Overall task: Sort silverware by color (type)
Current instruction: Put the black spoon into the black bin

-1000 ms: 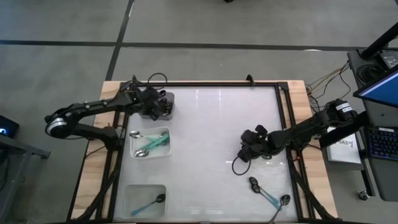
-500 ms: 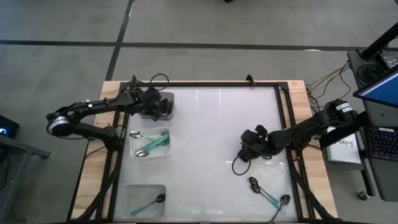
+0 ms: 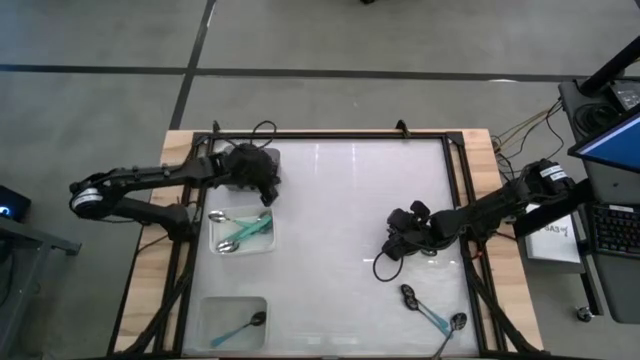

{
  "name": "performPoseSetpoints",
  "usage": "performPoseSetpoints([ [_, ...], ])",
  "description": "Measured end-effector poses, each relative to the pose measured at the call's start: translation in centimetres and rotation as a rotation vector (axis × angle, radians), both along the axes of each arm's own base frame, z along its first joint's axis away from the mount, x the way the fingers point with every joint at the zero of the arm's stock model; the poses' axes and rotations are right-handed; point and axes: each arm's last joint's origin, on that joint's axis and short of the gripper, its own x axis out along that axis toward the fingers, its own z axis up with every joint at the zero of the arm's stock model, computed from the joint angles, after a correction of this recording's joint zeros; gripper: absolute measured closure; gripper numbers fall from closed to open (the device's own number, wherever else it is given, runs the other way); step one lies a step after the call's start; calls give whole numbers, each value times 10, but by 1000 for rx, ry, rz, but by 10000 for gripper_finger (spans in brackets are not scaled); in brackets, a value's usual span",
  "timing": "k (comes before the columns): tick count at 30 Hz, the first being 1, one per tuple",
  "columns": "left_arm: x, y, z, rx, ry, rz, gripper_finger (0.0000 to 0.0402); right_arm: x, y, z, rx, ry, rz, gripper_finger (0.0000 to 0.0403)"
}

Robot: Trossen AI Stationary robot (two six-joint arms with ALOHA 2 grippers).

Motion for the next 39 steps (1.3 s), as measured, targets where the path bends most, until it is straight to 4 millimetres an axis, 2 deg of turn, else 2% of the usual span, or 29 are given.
performPoseSetpoints([
  [6,20,-26,12,-46,-184,-150,378,0,0,0,0,0,0,257],
  [17,37,-66,24,-40,-334,-313,378,0,0,0,0,0,0,257],
  [26,44,-85,35,-73,-462,-363,378,0,0,0,0,0,0,257],
  [39,45,-103,39,-155,-509,-387,378,4,-1,2,-4,-48,-19,257],
])
